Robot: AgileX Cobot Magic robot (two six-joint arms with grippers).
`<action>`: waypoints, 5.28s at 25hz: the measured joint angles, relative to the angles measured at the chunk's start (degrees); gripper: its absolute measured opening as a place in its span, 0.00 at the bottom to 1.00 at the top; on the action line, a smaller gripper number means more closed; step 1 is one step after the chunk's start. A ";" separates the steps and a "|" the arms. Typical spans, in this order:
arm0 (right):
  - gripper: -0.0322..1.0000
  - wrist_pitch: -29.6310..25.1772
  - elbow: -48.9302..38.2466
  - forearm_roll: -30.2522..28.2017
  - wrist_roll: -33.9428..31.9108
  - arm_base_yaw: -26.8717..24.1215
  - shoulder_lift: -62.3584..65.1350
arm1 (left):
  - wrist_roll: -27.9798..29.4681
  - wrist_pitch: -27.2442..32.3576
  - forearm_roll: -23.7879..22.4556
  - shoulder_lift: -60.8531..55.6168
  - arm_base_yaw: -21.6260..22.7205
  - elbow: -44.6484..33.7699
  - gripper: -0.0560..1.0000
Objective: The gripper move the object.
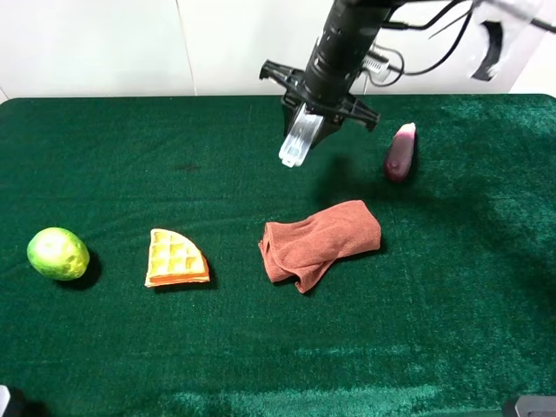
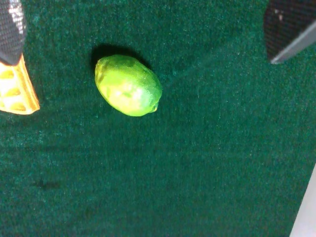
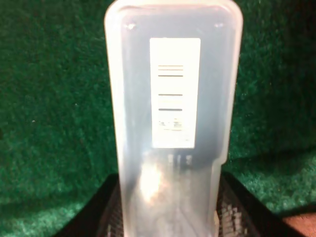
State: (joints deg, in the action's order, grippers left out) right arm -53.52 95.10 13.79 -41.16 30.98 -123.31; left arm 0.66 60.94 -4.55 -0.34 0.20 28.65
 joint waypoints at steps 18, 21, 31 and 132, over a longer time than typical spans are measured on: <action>0.32 2.99 0.00 -2.93 -15.06 3.88 -6.25 | 0.00 0.00 0.00 0.00 0.00 0.00 0.97; 0.32 3.22 0.00 -4.77 -17.52 4.88 -7.28 | 0.00 0.00 0.00 0.00 0.00 0.00 0.97; 0.32 2.33 0.00 -8.95 -19.86 6.58 -8.56 | 0.00 0.00 0.00 0.00 0.00 0.00 0.97; 0.70 -7.91 -50.31 -21.81 33.82 -11.99 91.44 | 0.00 0.00 0.00 0.00 0.00 0.00 0.97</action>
State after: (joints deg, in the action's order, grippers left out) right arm -61.43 44.79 -8.01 -7.35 18.99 -31.87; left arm 0.66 60.94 -4.55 -0.34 0.20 28.65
